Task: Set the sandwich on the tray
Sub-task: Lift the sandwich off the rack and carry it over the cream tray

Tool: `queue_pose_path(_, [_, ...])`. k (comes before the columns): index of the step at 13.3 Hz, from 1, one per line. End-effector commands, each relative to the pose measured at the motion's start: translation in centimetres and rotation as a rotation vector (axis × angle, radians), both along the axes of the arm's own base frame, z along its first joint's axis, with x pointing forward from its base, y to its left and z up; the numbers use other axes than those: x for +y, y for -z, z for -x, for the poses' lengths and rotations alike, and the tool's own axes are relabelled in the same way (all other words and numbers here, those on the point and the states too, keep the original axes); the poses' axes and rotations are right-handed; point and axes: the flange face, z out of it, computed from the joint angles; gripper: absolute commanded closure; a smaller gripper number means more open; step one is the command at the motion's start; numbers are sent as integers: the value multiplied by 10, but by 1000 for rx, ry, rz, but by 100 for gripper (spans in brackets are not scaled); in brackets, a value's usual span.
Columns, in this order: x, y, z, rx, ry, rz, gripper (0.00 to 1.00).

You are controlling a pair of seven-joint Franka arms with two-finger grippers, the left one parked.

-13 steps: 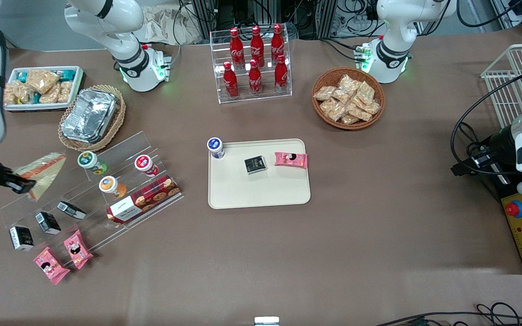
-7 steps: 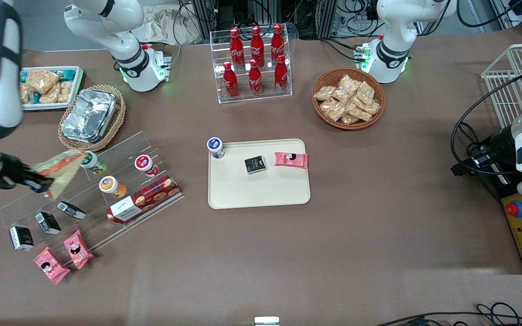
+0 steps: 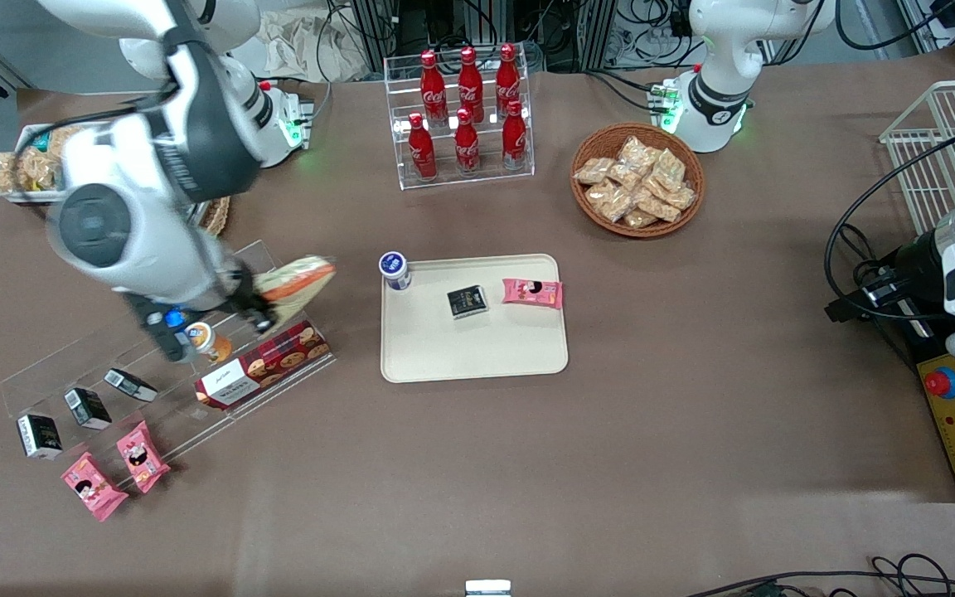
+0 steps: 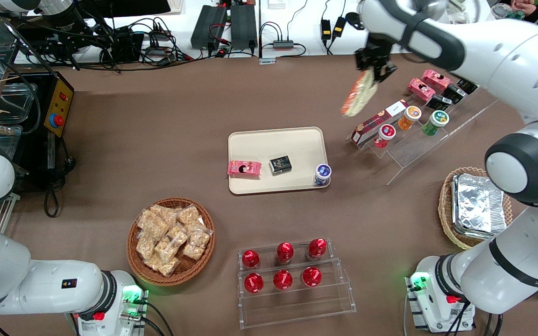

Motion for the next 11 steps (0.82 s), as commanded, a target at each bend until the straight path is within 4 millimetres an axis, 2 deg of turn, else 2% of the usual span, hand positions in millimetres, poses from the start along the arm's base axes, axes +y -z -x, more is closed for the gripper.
queue_pose_path(1, [71, 44, 5, -30, 123, 20, 100])
queue_pose_path(5, [152, 119, 16, -118, 265, 15, 100])
queue_pose_path(7, [188, 154, 30, -151, 308, 19, 100])
queue_pose_path(8, [199, 162, 33, -177, 346, 7, 100])
queue_pose_path(9, [202, 172, 31, -194, 388, 0, 100])
queue_pose_path(11, [218, 193, 40, -210, 382, -2, 100])
